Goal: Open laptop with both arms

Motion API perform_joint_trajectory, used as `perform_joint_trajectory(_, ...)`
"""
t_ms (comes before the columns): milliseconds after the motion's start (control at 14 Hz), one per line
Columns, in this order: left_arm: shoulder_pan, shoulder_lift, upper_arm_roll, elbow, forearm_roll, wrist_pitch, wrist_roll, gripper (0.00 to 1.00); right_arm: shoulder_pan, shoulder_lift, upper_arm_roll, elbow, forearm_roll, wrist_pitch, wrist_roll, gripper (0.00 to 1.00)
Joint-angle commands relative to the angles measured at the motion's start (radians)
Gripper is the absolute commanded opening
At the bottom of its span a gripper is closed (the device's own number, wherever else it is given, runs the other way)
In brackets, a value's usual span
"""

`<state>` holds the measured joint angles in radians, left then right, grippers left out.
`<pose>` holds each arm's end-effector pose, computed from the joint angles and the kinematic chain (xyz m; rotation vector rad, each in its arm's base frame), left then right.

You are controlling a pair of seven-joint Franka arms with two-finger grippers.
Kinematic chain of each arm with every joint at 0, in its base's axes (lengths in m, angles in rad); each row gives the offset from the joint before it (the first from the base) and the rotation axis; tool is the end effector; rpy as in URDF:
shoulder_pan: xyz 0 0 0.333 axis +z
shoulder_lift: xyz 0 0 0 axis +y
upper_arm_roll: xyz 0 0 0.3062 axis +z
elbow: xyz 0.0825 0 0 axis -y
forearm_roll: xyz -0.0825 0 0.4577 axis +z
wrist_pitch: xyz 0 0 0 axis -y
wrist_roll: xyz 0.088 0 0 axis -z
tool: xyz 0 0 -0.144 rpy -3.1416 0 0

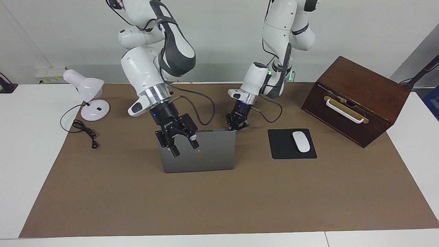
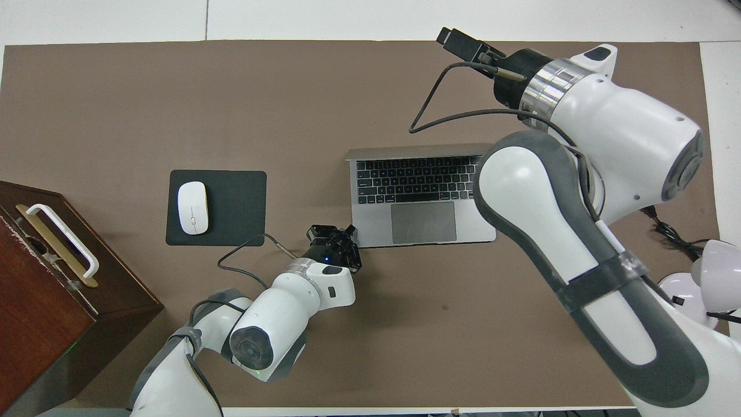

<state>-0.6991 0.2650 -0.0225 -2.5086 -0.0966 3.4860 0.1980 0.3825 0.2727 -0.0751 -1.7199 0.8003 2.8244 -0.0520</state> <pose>0.4296 -0.3619 0.1578 2.5551 -1.1008 0.9957 0.7449 0.2121 0.4520 -2.3445 0.3421 -0.9025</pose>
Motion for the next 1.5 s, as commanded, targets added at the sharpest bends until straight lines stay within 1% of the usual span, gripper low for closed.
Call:
perform_joint_trajectory(0,-0.042,0.046,-0.004,0.039,-0.002,0.018,-0.006,0.00,-0.080,0.049,0.011,0.104,-0.123,-0.126,-0.063,1.00)
perform_joint_trajectory(71,-0.042,0.046,-0.004,0.039,-0.002,0.018,-0.005,0.00,-0.103,0.049,0.011,0.135,-0.156,-0.187,-0.095,1.00)
perform_joint_trajectory(214,-0.042,0.048,-0.004,0.040,-0.002,0.018,-0.005,0.00,-0.155,0.027,0.005,0.155,-0.211,-0.340,-0.144,1.00)
perform_joint_trajectory(357,-0.042,0.046,-0.004,0.040,-0.002,0.018,-0.006,0.00,-0.268,-0.068,0.001,0.155,-0.266,-0.623,-0.149,1.00)
perform_joint_trajectory(500,-0.042,0.048,-0.004,0.040,-0.002,0.018,-0.006,0.00,-0.371,-0.150,0.003,0.155,-0.382,-0.829,-0.157,1.00)
perform_joint_trajectory(571,-0.042,0.046,-0.004,0.040,-0.002,0.018,-0.006,0.00,-0.399,-0.176,0.001,0.157,-0.451,-0.908,-0.170,1.00)
perform_joint_trajectory(786,-0.036,0.046,-0.005,0.044,-0.002,0.018,-0.008,0.00,-0.427,-0.249,0.000,0.155,-0.608,-1.066,-0.164,1.00)
perform_joint_trajectory(1000,-0.019,0.030,-0.005,0.044,-0.005,0.015,-0.018,0.00,-0.453,-0.305,0.001,0.119,-0.641,-1.158,-0.088,1.00)
perform_joint_trajectory(1143,0.003,0.004,-0.007,0.044,-0.006,0.010,-0.025,0.00,-0.439,-0.361,0.006,0.041,-0.682,-1.151,0.033,1.00)
perform_joint_trajectory(1214,0.004,-0.009,-0.007,0.040,-0.008,0.010,-0.026,0.00,-0.438,-0.375,0.014,0.016,-0.696,-1.149,0.061,1.00)
perform_joint_trajectory(1286,0.012,-0.021,-0.007,0.037,-0.008,0.010,-0.028,0.00,-0.427,-0.397,0.017,-0.025,-0.696,-1.140,0.082,1.00)
perform_joint_trajectory(1429,0.013,-0.036,-0.007,0.030,-0.009,0.008,-0.032,0.00,-0.398,-0.469,0.017,-0.180,-0.701,-1.001,0.115,1.00)
